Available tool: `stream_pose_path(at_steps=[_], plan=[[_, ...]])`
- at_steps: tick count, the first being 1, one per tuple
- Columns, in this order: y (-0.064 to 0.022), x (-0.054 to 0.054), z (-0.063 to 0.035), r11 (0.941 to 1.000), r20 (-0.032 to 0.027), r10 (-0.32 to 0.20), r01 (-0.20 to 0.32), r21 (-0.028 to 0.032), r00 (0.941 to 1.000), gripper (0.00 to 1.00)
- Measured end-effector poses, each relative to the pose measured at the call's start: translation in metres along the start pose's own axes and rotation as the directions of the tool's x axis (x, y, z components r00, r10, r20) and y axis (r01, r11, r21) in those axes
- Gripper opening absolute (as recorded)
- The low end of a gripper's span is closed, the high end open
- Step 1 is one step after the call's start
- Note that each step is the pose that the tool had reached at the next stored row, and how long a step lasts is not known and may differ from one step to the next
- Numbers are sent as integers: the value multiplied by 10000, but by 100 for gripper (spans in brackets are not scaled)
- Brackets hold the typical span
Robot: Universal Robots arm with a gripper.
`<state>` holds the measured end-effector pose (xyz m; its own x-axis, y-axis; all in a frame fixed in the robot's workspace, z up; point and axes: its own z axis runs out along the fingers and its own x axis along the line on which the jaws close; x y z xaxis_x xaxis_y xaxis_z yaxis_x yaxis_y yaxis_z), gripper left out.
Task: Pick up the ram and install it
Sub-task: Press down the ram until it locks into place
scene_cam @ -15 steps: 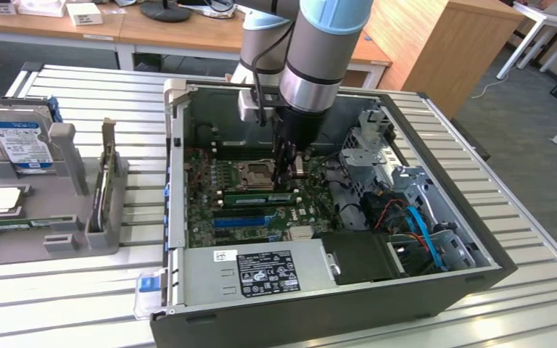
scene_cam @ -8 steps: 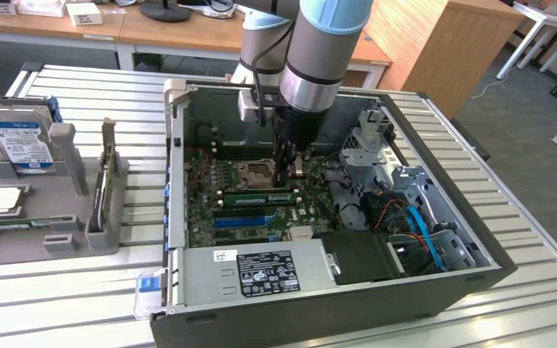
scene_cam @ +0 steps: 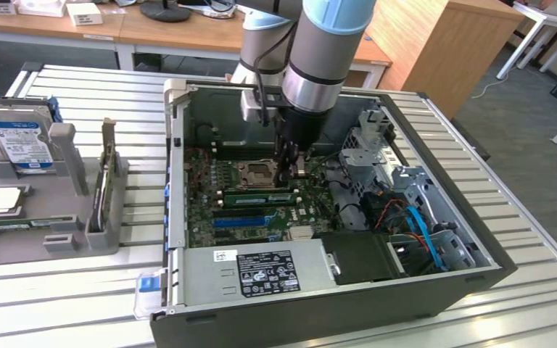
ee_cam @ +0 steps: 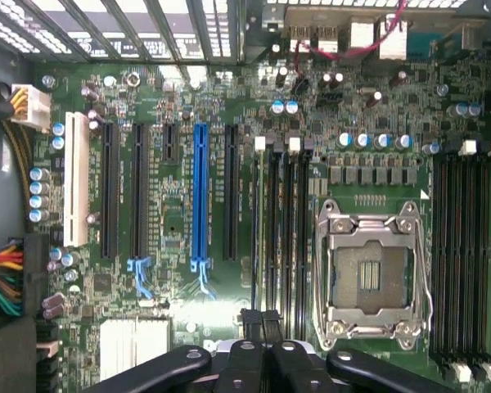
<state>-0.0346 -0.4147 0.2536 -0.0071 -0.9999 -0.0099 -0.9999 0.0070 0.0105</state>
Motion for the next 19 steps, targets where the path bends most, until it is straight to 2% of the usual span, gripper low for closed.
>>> stream_pose_path(at_steps=[12,19], plan=[[-251,-2,-2,10000,2,0,0,1,10000,11],[-297,-2,-2,10000,1,-1,1,0,10000,11]])
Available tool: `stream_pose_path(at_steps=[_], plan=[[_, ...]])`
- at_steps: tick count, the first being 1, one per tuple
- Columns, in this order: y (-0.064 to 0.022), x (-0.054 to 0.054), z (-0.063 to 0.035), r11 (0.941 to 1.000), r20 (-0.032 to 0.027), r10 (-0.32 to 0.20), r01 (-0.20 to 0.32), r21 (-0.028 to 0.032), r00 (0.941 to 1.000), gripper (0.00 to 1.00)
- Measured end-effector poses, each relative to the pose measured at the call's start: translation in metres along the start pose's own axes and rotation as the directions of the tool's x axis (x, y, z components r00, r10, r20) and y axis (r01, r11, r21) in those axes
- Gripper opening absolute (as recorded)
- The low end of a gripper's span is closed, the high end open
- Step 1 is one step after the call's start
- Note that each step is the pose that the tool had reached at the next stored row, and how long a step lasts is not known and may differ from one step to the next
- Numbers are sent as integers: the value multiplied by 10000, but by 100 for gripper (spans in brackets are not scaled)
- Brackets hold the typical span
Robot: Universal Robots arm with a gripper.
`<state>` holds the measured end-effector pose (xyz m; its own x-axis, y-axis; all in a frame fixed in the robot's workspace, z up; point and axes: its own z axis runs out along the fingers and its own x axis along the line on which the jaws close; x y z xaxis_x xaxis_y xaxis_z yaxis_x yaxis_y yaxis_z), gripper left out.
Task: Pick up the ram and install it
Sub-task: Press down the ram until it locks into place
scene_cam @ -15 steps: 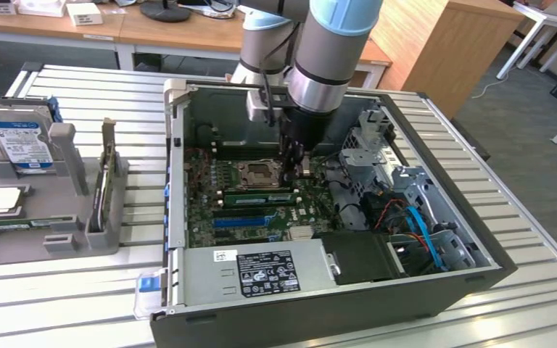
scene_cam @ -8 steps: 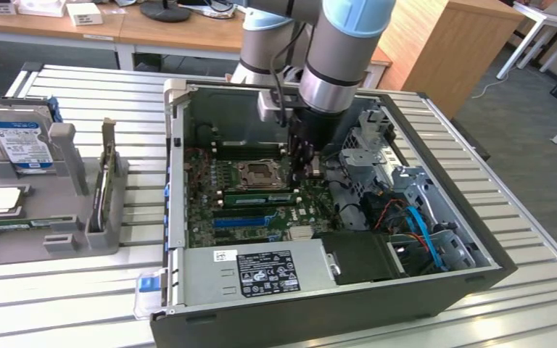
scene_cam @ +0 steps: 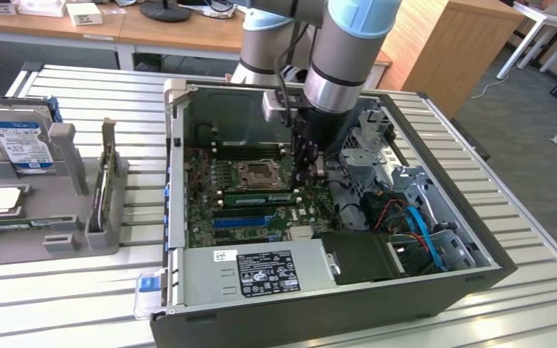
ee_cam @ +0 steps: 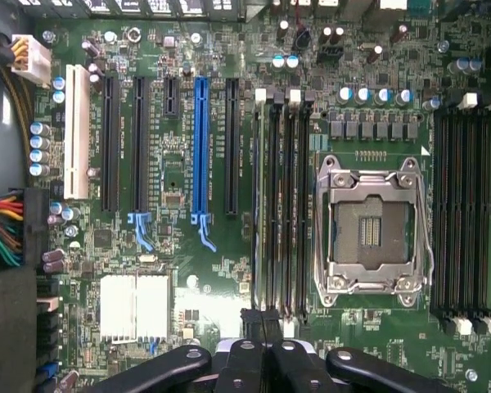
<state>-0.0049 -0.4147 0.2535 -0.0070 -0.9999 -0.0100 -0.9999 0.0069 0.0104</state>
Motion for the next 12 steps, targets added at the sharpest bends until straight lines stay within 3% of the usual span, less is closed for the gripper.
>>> stream_pose_path(at_steps=[12], plan=[[-22,0,56,10000,13,1,-1,1,10000,11]])
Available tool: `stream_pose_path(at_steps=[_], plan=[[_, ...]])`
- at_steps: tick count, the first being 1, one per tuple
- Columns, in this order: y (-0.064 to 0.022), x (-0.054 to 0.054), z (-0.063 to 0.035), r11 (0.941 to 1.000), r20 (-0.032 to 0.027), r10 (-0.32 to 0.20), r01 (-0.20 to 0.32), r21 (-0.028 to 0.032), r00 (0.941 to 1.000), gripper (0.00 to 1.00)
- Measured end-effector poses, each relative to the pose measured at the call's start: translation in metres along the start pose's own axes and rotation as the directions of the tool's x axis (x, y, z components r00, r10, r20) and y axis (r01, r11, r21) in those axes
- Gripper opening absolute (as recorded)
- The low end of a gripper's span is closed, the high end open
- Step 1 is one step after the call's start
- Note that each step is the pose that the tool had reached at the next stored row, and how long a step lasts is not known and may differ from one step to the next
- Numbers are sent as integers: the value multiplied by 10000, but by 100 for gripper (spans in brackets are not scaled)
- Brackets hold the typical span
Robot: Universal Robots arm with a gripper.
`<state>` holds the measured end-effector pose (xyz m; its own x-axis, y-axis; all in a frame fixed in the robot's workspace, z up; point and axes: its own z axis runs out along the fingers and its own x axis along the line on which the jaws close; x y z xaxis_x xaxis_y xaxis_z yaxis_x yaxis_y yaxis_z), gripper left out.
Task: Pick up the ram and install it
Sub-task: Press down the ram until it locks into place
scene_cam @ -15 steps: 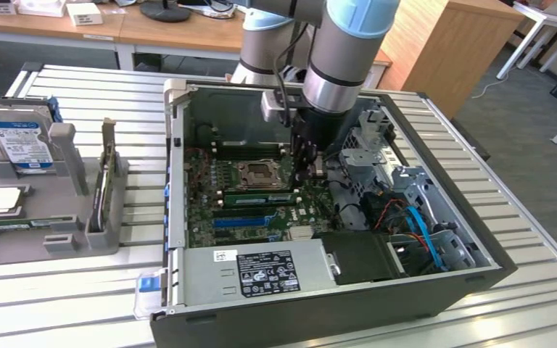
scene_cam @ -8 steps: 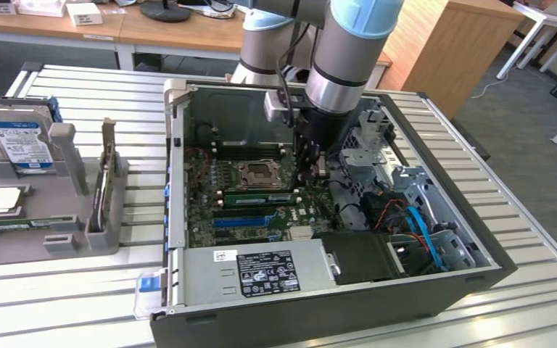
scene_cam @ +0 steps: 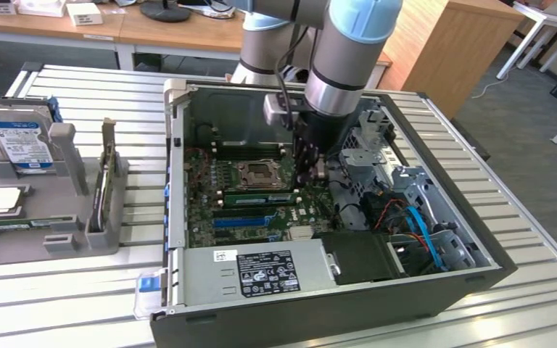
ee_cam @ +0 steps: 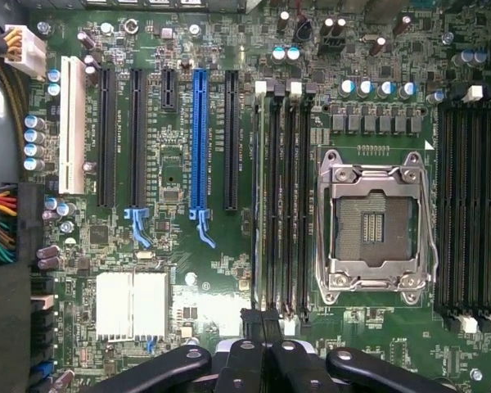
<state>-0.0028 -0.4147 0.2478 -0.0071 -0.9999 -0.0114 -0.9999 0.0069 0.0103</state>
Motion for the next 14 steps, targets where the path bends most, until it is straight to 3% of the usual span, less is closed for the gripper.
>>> stream_pose_path(at_steps=[14], plan=[[-25,0,41,10000,10,0,0,-5,10000,11]])
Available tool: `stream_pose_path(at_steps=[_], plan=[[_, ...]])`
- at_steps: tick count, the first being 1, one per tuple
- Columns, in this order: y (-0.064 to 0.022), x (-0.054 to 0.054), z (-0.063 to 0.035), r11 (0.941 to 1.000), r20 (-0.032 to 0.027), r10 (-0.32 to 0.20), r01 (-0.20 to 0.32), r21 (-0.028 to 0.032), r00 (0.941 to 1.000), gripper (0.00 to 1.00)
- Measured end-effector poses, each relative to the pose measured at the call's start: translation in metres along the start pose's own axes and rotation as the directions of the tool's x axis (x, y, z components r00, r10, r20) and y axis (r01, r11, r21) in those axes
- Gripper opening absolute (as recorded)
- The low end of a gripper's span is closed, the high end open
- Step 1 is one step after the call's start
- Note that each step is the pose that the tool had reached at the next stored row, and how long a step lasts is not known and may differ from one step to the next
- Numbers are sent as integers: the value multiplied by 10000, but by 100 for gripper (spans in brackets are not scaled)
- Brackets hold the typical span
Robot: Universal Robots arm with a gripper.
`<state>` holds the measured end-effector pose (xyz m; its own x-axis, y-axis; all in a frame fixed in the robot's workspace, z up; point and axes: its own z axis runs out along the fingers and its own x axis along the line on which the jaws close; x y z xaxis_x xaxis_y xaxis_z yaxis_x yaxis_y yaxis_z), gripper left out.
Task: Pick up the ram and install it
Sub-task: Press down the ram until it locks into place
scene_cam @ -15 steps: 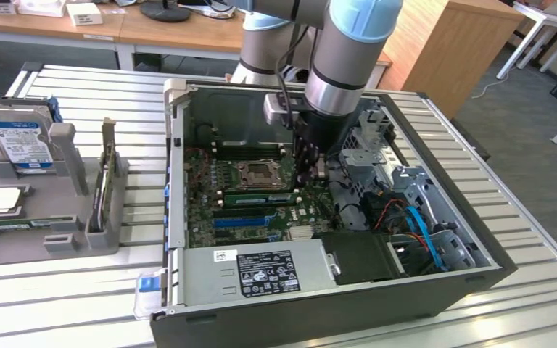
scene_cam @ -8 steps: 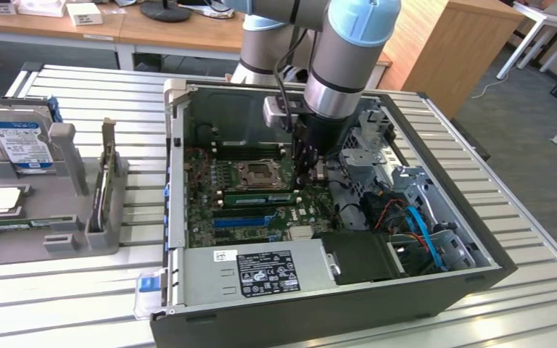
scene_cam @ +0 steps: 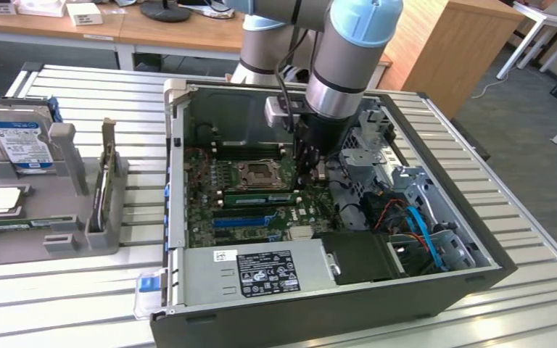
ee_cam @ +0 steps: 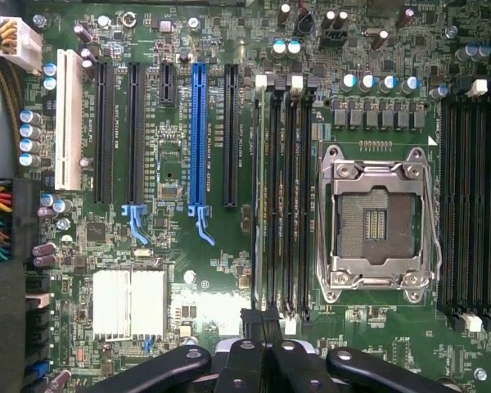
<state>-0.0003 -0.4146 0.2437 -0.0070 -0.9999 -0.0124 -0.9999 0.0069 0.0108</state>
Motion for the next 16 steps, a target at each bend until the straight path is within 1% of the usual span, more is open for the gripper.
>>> stream_pose_path(at_steps=[2,6,9,12,16], plan=[[0,1,18,10000,-2,1,-1,0,10000,11],[0,1,20,10000,-5,1,-1,-1,10000,11],[4,-29,25,10000,-1,3,-3,0,10000,11],[3,-30,24,10000,-3,1,-1,-1,10000,11],[3,-29,66,10000,-3,2,-2,-1,10000,11]])
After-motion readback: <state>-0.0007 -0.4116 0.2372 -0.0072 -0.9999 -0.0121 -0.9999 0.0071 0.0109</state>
